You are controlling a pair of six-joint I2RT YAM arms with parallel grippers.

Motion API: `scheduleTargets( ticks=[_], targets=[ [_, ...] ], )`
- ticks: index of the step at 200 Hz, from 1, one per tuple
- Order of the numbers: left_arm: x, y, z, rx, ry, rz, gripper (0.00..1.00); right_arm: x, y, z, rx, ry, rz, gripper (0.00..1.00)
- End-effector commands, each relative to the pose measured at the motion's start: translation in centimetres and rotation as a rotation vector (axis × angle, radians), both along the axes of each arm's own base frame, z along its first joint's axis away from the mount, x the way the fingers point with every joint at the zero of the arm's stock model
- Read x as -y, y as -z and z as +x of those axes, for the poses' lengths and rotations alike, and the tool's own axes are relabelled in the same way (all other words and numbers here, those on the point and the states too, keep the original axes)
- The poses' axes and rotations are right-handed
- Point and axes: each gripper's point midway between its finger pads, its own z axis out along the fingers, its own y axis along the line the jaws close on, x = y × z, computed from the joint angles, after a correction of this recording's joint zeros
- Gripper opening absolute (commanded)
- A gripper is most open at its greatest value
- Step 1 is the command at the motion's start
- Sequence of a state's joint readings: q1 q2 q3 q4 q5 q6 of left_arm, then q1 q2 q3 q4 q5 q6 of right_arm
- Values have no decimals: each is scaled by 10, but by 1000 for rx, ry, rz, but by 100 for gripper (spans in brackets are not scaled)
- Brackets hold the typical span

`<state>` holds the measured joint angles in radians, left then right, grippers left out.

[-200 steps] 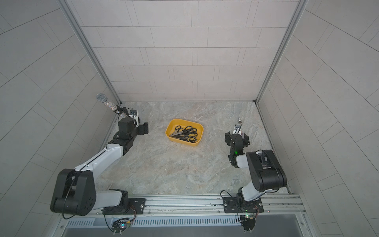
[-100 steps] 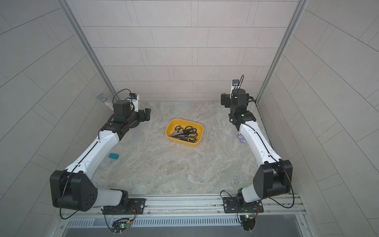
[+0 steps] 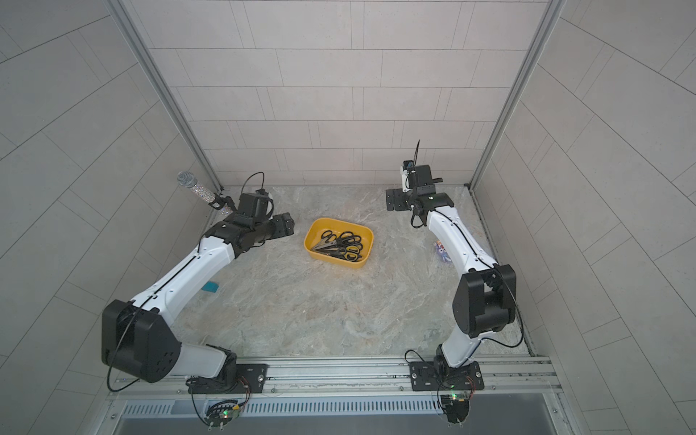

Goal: Take the scissors out of the storage box
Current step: Adjust the storage box at the center of the board.

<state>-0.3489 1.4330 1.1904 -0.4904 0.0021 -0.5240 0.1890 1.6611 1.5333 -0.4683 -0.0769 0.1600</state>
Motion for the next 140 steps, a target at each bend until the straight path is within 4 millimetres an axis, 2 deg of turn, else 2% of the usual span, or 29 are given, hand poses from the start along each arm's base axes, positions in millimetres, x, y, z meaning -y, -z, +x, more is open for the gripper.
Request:
scheduleTargets(
  ticks=[1, 27, 42, 61, 82, 101, 119, 140],
  targets=[
    [0, 27, -14, -112, -222, -3, 84, -20, 10, -12, -45, 14, -33, 99],
    [14, 42, -4, -171, -303, -93, 82, -51, 31, -20, -90, -31, -53, 96],
    [18, 48, 0, -190, -343, -99, 81, -63, 40, -23, -109, -48, -70, 96],
    [26, 65, 2, -247, -375, -137, 81, -74, 46, -24, -132, -74, -77, 94],
    [44, 82, 6, -301, -339, -172, 79, -81, 46, -24, -140, -91, -76, 93],
    [54, 88, 9, -309, -301, -162, 79, -88, 44, -26, -140, -108, -73, 92],
    [56, 94, 6, -327, -301, -150, 79, -92, 43, -27, -136, -118, -81, 91],
    [56, 110, -1, -379, -328, -149, 79, -92, 42, -27, -137, -128, -85, 90]
  ],
)
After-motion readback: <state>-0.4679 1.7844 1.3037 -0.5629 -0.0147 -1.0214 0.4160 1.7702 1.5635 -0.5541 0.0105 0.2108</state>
